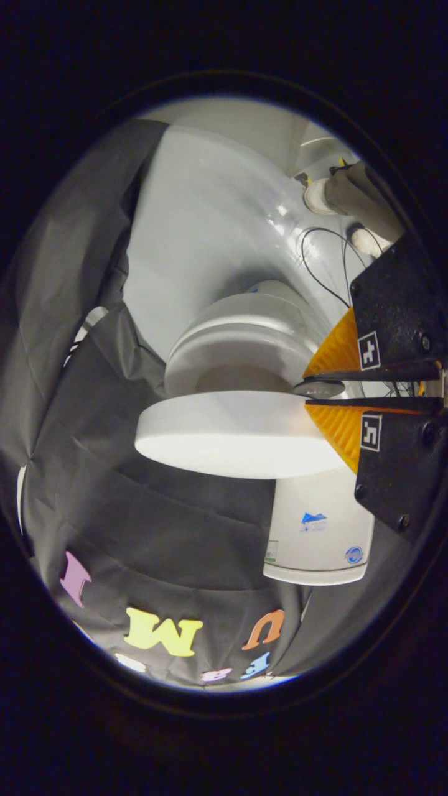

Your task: Open the toilet lid.

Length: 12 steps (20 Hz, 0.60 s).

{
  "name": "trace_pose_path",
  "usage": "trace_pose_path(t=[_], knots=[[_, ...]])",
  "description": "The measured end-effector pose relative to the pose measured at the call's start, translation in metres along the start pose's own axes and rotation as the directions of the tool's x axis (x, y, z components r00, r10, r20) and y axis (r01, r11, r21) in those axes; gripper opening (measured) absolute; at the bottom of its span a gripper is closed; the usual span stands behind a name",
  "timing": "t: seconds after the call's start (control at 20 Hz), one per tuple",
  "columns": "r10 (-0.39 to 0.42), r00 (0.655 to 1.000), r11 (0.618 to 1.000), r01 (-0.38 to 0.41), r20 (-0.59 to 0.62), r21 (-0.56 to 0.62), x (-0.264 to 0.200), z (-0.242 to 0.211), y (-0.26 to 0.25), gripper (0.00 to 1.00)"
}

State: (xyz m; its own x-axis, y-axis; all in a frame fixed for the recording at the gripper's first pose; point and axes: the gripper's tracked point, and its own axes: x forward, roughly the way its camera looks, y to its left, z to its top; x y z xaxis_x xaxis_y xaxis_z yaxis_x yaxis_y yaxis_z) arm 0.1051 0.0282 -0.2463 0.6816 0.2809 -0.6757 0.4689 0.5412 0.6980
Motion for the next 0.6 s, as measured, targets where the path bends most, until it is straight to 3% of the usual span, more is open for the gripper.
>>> trace_pose_path(t=[0.6], knots=[[-0.004,0.999,0.973,0.013,0.043,-0.229,-0.03,-0.002,0.079,0.13]])
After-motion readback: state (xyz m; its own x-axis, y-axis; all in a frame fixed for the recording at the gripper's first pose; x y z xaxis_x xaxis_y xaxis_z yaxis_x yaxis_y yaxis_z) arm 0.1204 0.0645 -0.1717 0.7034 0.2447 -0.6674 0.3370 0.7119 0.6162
